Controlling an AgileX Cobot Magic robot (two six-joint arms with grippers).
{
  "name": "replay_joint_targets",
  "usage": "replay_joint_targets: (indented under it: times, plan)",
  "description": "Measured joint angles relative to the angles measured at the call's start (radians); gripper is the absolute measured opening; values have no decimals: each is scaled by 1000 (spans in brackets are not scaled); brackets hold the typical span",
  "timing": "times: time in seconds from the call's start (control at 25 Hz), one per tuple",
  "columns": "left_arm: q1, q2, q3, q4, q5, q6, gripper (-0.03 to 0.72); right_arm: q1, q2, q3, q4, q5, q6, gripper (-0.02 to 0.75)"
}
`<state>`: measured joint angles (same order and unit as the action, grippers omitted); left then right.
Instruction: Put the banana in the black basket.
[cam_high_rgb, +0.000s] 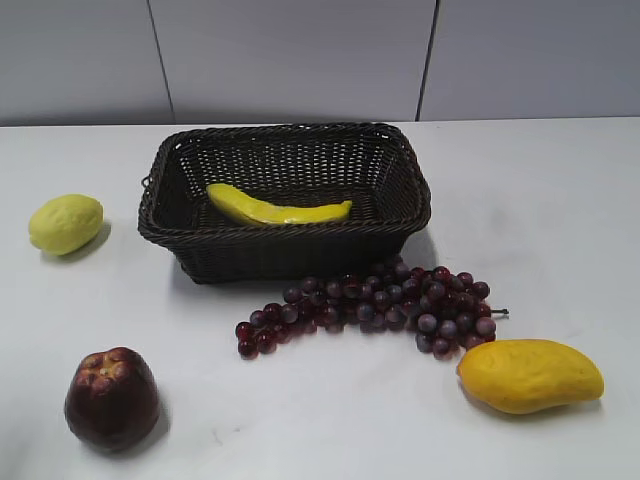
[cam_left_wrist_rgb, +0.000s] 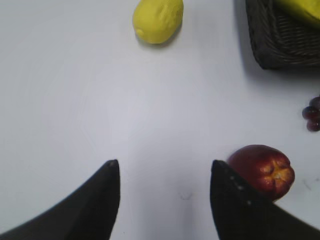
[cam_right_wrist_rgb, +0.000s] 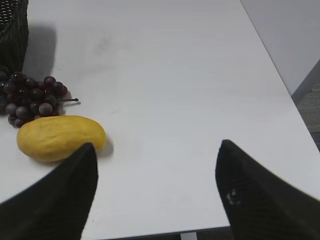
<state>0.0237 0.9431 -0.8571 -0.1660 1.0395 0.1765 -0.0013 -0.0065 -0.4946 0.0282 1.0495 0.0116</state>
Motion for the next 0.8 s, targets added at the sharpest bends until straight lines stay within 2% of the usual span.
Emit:
replay_joint_targets:
  times: [0.4, 0.6, 0.8]
  plan:
    - [0, -457, 150, 25, -29, 0, 566, 0, 0, 0, 0, 0, 0, 586]
    - [0, -607, 209, 23, 10, 0, 655, 0, 0, 0, 0, 0, 0, 586]
    - [0, -706, 280, 9, 23, 0, 668, 0, 0, 0, 0, 0, 0, 586]
